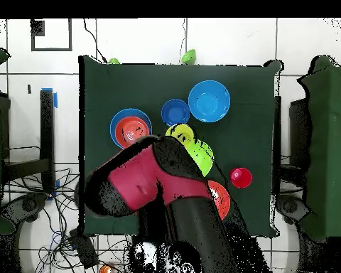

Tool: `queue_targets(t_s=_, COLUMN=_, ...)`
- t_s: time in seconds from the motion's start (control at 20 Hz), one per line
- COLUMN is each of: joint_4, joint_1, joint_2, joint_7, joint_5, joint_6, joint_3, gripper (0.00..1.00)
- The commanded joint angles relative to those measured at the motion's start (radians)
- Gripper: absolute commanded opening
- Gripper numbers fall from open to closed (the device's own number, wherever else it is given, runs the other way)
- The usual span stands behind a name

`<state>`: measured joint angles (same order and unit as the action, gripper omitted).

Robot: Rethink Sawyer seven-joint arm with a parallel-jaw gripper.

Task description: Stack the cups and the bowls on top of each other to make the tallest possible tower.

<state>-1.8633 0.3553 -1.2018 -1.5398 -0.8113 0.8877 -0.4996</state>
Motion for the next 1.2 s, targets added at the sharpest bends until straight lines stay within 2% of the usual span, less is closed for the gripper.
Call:
queue_targets(t_s=0.05, joint_4=0.001, joint_1=-0.129, joint_2=-0.028, joint_7=-0.308, joint_5=0.028, joint_6=0.208, joint_3=0.101, gripper=0.00)
queue_targets(t_s=0.35, joint_4=0.068, joint_1=-0.213, joint_2=-0.017, joint_7=-0.374, joint_5=0.046, joint_6=0.301, joint_3=0.110, gripper=0.00)
queue_targets(t_s=0.5, joint_4=0.092, joint_1=-0.249, joint_2=0.006, joint_7=-0.425, joint_5=0.076, joint_6=0.320, joint_3=0.108, gripper=0.00)
queue_targets(t_s=0.6, joint_4=0.086, joint_1=-0.270, joint_2=0.037, joint_7=-0.494, joint_5=0.108, joint_6=0.278, joint_3=0.115, gripper=0.00)
queue_targets(t_s=0.7, joint_4=0.059, joint_1=-0.279, joint_2=0.071, joint_7=-0.558, joint_5=0.143, joint_6=0.184, joint_3=0.125, gripper=0.00)
queue_targets(t_s=0.85, joint_4=0.006, joint_1=-0.275, joint_2=0.109, joint_7=-0.601, joint_5=0.183, joint_6=0.021, joint_3=0.134, gripper=0.00)
queue_targets(t_s=1.2, joint_4=-0.046, joint_1=-0.282, joint_2=0.152, joint_7=-0.651, joint_5=0.241, joint_6=-0.112, joint_3=0.146, gripper=0.00)
